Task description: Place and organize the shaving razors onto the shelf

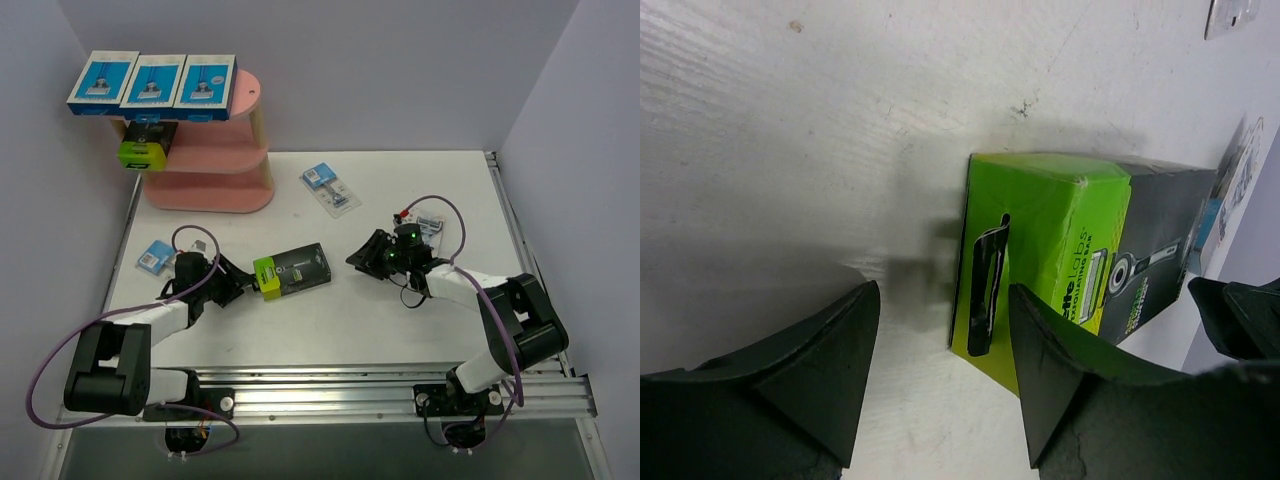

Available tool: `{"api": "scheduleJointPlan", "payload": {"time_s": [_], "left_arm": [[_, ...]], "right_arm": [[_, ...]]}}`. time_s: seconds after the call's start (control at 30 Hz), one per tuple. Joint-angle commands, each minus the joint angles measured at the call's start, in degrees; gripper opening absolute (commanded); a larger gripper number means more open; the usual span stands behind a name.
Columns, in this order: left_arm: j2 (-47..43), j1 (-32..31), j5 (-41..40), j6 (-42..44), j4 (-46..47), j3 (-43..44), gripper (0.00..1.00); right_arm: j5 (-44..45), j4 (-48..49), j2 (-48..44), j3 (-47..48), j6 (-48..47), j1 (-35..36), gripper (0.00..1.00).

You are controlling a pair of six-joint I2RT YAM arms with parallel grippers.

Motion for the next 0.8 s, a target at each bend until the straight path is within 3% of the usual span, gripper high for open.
{"api": "scheduleJointPlan", "payload": {"time_s": [0.0,0.4,0.5,0.77], "left_arm": [[1.39,-0.48,-1.06,-1.18,5.58,-0.58,0.63],[5.88,-1.89,-1.76,-2.32,9.10,-0.49,0.46],[6.05,-1.98,-2.20,-2.67,9.37,-0.49,0.36],[7.02,-2.07,-1.77,-3.29,11.03,-0.14,0.20]], "right_arm": [[-1.06,0.57,0.16,0.86,-1.03,-0.60,0.35],[-2.20,0.58,0.34,0.42,-1.91,-2.09,0.34],[-2.64,0.58,0.43,0.07,-2.09,-2.62,0.34],[-3.25,0.58,0.60,-0.02,-2.53,-3.76,0.34]]}}
